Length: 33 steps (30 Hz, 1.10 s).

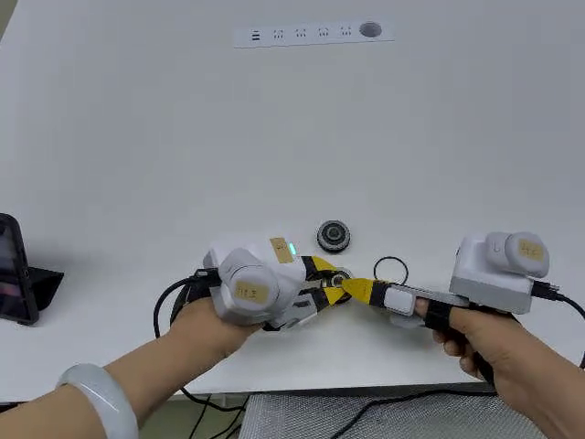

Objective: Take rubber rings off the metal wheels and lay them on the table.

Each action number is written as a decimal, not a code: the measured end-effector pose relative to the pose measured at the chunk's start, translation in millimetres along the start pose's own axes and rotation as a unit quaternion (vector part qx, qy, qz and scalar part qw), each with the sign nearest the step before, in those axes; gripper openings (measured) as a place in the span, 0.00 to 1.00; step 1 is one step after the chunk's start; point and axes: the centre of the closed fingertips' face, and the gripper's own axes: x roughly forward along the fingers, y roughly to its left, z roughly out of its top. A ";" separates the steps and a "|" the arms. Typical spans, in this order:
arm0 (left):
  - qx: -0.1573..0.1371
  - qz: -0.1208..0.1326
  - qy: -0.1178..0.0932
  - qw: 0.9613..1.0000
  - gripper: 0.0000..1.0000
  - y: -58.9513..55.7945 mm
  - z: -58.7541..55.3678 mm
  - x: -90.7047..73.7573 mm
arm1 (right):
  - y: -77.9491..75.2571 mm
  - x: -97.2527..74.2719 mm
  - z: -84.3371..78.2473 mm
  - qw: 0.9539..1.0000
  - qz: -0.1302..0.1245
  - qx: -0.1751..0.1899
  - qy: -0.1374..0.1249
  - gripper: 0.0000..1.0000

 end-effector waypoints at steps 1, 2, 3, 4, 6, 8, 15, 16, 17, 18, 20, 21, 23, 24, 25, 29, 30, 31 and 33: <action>0.000 0.000 0.000 1.000 0.13 0.2 0.0 0.2 | 0.4 -0.2 0.2 1.000 0.003 0.008 0.000 0.22; 0.000 0.000 0.000 1.000 0.13 0.3 0.0 0.3 | 0.4 -0.6 0.1 1.000 0.005 0.015 0.002 0.22; 0.000 0.000 0.000 1.000 0.13 0.3 0.1 0.5 | 0.8 -0.7 -0.3 1.000 0.006 0.013 0.004 0.23; 0.001 0.000 0.000 1.000 0.13 0.4 0.1 0.5 | 2.1 -1.1 -1.6 1.000 0.008 0.014 0.009 0.23; 0.000 0.000 0.000 1.000 0.13 0.5 0.1 0.6 | 3.5 -1.8 -2.6 1.000 0.012 0.012 0.013 0.21; 0.000 0.000 0.000 1.000 0.13 0.5 0.2 0.6 | 7.5 -2.5 -2.9 1.000 0.018 0.015 0.014 0.21; -0.001 0.001 0.001 1.000 0.13 1.0 0.6 1.0 | 4.9 -4.6 -2.0 1.000 0.012 0.009 0.012 0.18; 0.000 0.001 0.001 1.000 0.13 0.9 0.6 0.9 | 4.3 -4.9 -1.9 1.000 0.011 0.008 0.012 0.17; -0.001 0.002 0.001 1.000 0.13 0.9 0.7 1.1 | 2.2 -5.4 -2.0 1.000 0.007 0.005 0.012 0.16; -0.001 0.002 0.000 1.000 0.13 0.8 0.7 0.9 | 1.5 -6.1 -1.1 1.000 0.007 0.003 0.010 0.13; -0.001 0.002 0.000 1.000 0.13 0.8 0.8 0.9 | 1.5 -6.9 0.3 1.000 0.006 0.003 0.008 0.10; -0.001 0.002 0.001 1.000 0.13 0.8 0.8 1.0 | 0.8 -6.7 0.1 1.000 0.005 0.000 0.009 0.09; -0.001 0.002 0.000 1.000 0.13 1.0 0.6 1.1 | 0.0 -6.1 0.1 1.000 0.002 -0.005 0.011 0.08; -0.001 0.002 0.000 1.000 0.13 0.8 0.8 0.9 | -0.7 -5.9 0.0 1.000 -0.001 -0.006 0.012 0.07; -0.002 0.002 0.001 1.000 0.13 0.7 0.9 0.9 | -2.0 -5.9 -0.1 1.000 -0.003 -0.008 0.012 0.06; -0.003 0.003 0.000 1.000 0.13 0.9 0.7 0.6 | -3.3 -5.7 0.1 1.000 -0.006 -0.010 0.014 0.04; -0.003 0.003 0.000 1.000 0.13 0.8 0.7 0.4 | -3.3 -5.9 0.4 1.000 -0.006 -0.011 0.014 0.04; -0.003 0.003 0.000 1.000 0.13 0.7 0.8 0.4 | -3.1 -6.4 0.9 1.000 -0.005 -0.010 0.013 0.03; -0.004 0.003 0.000 1.000 0.13 0.7 0.9 0.3 | -2.5 -6.3 1.1 1.000 -0.006 -0.008 0.012 0.02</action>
